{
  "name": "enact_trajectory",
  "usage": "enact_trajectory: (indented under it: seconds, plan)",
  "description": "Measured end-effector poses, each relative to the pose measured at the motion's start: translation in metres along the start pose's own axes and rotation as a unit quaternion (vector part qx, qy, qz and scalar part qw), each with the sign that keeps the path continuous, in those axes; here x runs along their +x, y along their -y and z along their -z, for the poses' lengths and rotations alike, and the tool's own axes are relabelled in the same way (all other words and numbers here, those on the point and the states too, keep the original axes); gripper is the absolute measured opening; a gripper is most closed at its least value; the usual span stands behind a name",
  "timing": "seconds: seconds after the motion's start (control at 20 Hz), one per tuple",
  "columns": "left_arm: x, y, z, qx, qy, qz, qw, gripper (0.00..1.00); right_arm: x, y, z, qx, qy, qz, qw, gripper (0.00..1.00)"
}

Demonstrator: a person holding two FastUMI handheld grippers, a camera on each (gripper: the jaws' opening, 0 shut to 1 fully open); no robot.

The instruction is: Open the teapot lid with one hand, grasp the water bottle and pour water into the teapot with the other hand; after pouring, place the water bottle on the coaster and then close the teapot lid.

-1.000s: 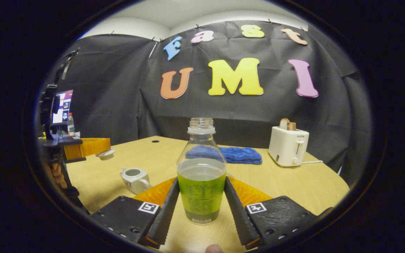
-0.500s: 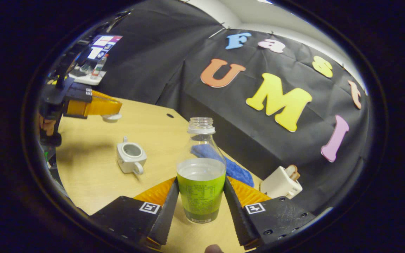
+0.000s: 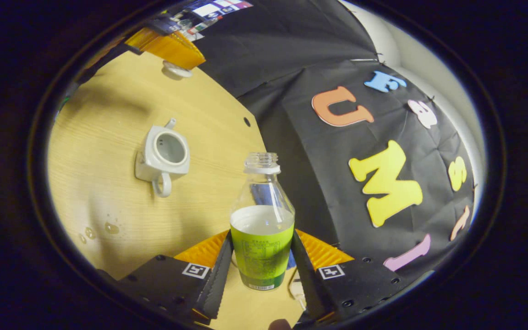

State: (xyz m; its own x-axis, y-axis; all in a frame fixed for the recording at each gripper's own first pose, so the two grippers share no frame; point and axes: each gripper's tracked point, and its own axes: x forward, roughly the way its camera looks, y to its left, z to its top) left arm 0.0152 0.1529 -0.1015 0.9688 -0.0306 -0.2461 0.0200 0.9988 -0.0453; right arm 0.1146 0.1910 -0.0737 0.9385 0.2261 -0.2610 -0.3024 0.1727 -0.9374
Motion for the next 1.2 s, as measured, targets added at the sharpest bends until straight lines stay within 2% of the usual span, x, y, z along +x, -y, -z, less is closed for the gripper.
enact_trajectory:
  seconds: [0.25, 0.5, 0.7, 0.95, 1.0, 1.1, 1.2]
  plan:
    - [0.001, -0.019, 0.006, 0.0, -0.004, -0.012, 1.0, 0.02, 0.008, -0.006, -0.013, -0.138, 0.014, 0.019, 0.99, 0.71]
    - [-0.001, -0.025, 0.009, 0.001, -0.007, -0.014, 1.0, 0.03, 0.012, -0.01, -0.023, -0.201, 0.019, 0.023, 0.979, 0.73]
    - [0.0, -0.029, 0.011, 0.003, -0.007, -0.011, 1.0, 0.02, 0.009, -0.004, -0.036, -0.273, 0.031, 0.049, 0.96, 0.71]
    - [-0.001, -0.035, 0.015, 0.003, -0.015, -0.016, 1.0, 0.02, 0.008, -0.001, -0.044, -0.331, 0.046, 0.064, 0.94, 0.73]
    - [-0.001, -0.035, 0.015, 0.003, -0.015, -0.016, 1.0, 0.02, 0.009, -0.002, -0.045, -0.342, 0.047, 0.066, 0.936, 0.71]
    - [0.0, -0.034, 0.016, 0.003, -0.016, -0.014, 1.0, 0.02, 0.009, -0.001, -0.05, -0.37, 0.052, 0.075, 0.925, 0.73]
    - [0.0, -0.033, 0.016, 0.004, -0.015, -0.011, 1.0, 0.02, 0.006, 0.002, -0.054, -0.391, 0.056, 0.084, 0.915, 0.71]
